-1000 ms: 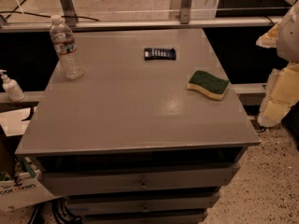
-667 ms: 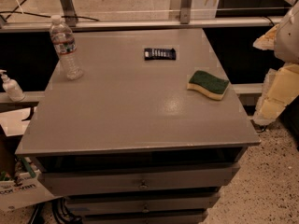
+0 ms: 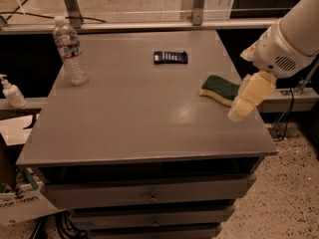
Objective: Move sponge near water bottle
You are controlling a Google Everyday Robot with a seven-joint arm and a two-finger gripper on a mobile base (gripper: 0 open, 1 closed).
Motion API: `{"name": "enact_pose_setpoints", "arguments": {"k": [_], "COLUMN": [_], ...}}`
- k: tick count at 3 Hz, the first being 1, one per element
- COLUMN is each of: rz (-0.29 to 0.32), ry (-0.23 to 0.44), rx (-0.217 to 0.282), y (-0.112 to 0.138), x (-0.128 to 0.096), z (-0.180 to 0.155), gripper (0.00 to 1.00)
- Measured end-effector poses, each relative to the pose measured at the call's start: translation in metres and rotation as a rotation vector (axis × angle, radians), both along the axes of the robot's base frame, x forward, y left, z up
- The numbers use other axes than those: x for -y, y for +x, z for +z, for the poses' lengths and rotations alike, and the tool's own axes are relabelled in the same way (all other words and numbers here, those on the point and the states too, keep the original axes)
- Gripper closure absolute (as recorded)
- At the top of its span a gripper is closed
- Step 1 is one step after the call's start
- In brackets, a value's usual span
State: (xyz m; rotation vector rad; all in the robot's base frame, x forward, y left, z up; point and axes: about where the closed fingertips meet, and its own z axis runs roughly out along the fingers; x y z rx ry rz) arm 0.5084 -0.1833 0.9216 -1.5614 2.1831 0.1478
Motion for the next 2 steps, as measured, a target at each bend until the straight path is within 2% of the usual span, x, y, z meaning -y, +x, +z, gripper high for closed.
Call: {"name": "enact_pose_setpoints", "arguments": {"k": [1, 2], "rz": [-0.042, -0.096], "ry": [0.037, 0.035], "rx": [0.032, 0.039], "y": [0.035, 0.067], "x": [-0.011, -0.009], "z": [-0.018, -0.042], "gripper": [0.0, 0.0]}}
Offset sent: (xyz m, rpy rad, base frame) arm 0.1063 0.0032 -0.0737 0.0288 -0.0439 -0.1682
